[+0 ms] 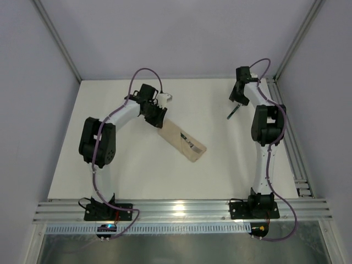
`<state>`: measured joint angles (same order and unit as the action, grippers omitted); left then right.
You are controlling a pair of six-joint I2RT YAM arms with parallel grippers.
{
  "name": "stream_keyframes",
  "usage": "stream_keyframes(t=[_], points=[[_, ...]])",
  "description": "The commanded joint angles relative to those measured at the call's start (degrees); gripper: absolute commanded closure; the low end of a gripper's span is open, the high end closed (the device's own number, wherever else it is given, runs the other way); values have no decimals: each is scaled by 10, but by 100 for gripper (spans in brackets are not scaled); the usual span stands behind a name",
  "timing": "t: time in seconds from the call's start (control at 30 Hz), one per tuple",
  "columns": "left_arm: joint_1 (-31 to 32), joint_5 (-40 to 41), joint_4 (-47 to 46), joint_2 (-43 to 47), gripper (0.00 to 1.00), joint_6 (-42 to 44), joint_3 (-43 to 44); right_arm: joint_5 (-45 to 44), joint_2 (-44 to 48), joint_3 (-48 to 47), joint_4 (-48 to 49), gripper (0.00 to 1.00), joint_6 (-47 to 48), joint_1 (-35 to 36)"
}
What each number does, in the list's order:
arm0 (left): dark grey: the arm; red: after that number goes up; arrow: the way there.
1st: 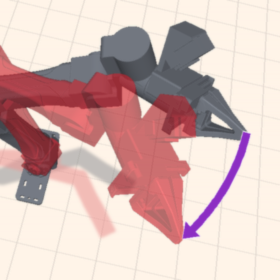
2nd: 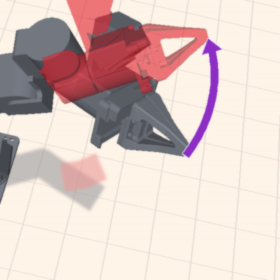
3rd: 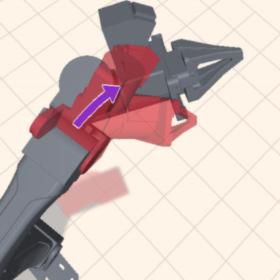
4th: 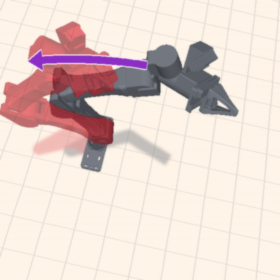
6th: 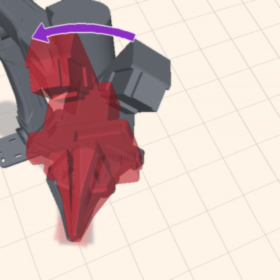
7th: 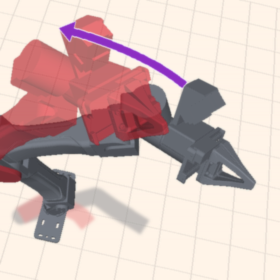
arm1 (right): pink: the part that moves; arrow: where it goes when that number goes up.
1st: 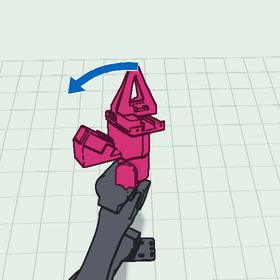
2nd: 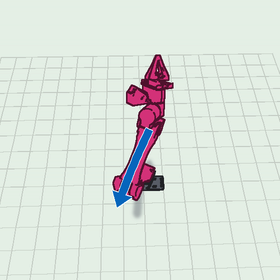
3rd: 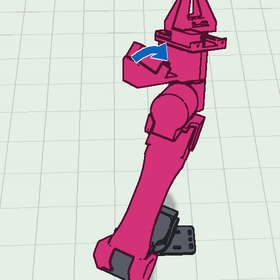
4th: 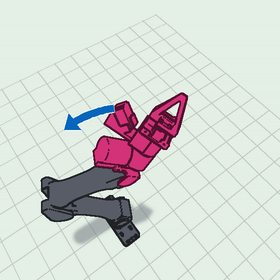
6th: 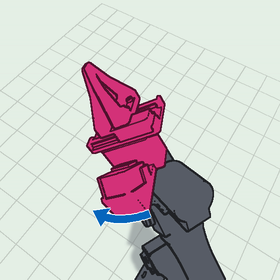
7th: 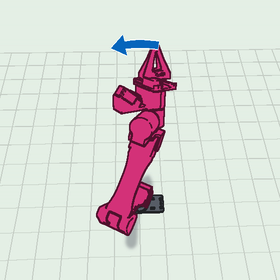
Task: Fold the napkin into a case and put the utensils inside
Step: Pick up the knife from the corner of the board.
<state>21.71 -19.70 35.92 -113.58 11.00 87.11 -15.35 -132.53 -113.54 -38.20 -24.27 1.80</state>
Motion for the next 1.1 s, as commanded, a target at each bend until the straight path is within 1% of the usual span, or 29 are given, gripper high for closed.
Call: stream_keyframes(t=[0.0,0.2,0.3,0.4,0.43,0.53,0.57,0.6,0.67,0.7,0.73,0.77,0.83,0.87,0.9,0.93,0.97,1.0,1.03,1.07], points=[[1,-14,0,37,70,9,16,-22,9,-21,-44,41,-26,0],[1,-22,1,44,70,10,12,-2,6,28,-33,41,-31,-7],[1,-24,3,49,70,9,10,17,-4,30,-36,44,-32,-8],[1,-24,6,52,70,9,10,26,-12,31,-40,50,-31,-9],[1,-24,7,56,70,9,10,29,-14,31,-43,53,-31,-9],[1,-27,9,64,70,9,10,38,-13,35,-43,74,-31,-10],[1,-30,11,67,70,9,11,41,-11,38,-40,94,-30,-10],[1,-32,13,70,70,9,11,44,-7,50,-37,96,-29,-10],[1,-45,25,78,71,9,14,42,14,67,-29,97,-29,-10],[1,-48,30,80,71,9,16,45,25,95,-16,97,-31,-10],[2,-52,35,83,70,10,17,46,58,116,-7,97,-38,-10],[4,-53,48,91,70,11,22,58,81,169,27,97,-45,-9],[16,-49,61,100,69,18,26,72,135,234,66,97,-63,-10],[20,-45,70,107,69,22,29,78,193,271,110,97,-87,-10],[26,-45,75,119,68,24,30,83,224,339,132,97,-98,-8],[37,-46,78,124,67,27,30,86,254,370,151,97,-110,-5],[43,-47,81,130,66,28,30,85,311,401,185,96,-133,10],[49,-48,85,140,66,28,31,82,339,454,200,96,-143,20],[61,-54,86,143,65,26,31,77,364,474,210,96,-154,31],[68,-60,88,146,64,24,32,74,409,495,235,97,-172,45]])
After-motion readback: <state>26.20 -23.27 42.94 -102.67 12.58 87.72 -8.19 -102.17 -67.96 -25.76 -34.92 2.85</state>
